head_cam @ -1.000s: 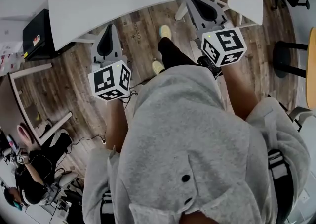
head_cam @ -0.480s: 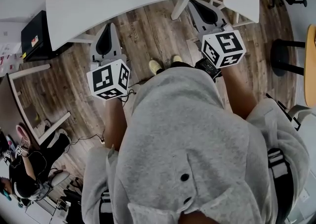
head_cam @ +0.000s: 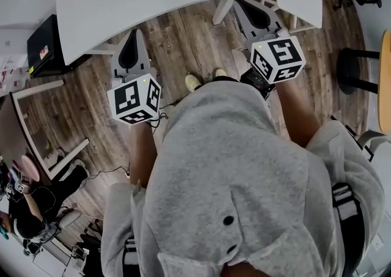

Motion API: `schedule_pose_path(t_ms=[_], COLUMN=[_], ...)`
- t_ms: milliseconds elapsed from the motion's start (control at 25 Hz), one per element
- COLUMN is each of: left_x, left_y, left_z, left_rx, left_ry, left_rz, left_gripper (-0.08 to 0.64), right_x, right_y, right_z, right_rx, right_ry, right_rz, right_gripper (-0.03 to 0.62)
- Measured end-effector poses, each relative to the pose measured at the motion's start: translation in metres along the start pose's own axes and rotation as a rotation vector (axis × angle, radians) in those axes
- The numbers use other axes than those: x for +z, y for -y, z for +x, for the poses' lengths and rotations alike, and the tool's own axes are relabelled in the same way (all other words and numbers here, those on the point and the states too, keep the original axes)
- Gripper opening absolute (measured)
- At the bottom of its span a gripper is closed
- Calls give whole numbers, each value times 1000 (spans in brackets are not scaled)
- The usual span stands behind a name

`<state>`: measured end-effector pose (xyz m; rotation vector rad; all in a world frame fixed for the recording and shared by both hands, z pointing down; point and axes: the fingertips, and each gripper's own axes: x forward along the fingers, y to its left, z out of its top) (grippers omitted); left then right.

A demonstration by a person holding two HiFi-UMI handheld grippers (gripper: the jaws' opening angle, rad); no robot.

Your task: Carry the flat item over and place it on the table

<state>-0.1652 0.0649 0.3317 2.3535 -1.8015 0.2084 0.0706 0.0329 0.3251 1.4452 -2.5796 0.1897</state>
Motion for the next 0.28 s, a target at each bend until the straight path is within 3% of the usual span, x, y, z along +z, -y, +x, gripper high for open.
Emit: schedule_pose_path(t_ms=[280], left_x=[-1], left_y=[-9], left_z=[1], left_rx=[7], left_ry=[-2], left_rz=[-28], left_gripper=[21], right_x=[5], right_y=[-6], right_z=[9], right_rx=[12], right_ry=[5], right_rz=[-17], right_gripper=[28])
